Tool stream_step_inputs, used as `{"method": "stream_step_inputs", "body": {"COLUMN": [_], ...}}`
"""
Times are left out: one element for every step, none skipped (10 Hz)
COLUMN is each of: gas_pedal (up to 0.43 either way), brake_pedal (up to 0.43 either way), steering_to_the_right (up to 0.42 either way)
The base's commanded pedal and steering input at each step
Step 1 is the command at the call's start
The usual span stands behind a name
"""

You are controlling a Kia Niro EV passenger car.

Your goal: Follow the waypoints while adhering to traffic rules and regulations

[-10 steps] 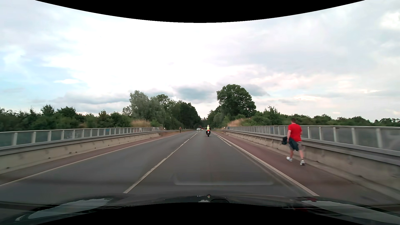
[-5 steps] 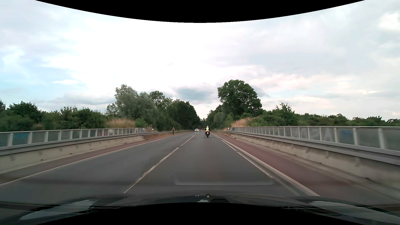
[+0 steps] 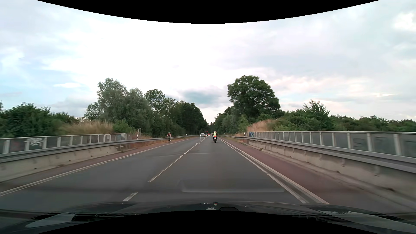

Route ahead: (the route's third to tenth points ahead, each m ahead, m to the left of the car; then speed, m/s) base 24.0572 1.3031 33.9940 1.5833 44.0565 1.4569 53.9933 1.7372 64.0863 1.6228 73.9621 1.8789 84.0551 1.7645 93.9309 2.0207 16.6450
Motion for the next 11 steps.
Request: {"method": "stream_step_inputs", "body": {"gas_pedal": [0.169, 0.169, 0.169, 0.157, 0.157, 0.157, 0.157, 0.157, 0.157, 0.157, 0.157], "brake_pedal": [0.000, 0.000, 0.000, 0.000, 0.000, 0.000, 0.000, 0.000, 0.000, 0.000, 0.000], "steering_to_the_right": [0.000, 0.000, -0.001, -0.001, 0.000, 0.000, 0.000, -0.001, -0.001, 0.000, 0.000]}}
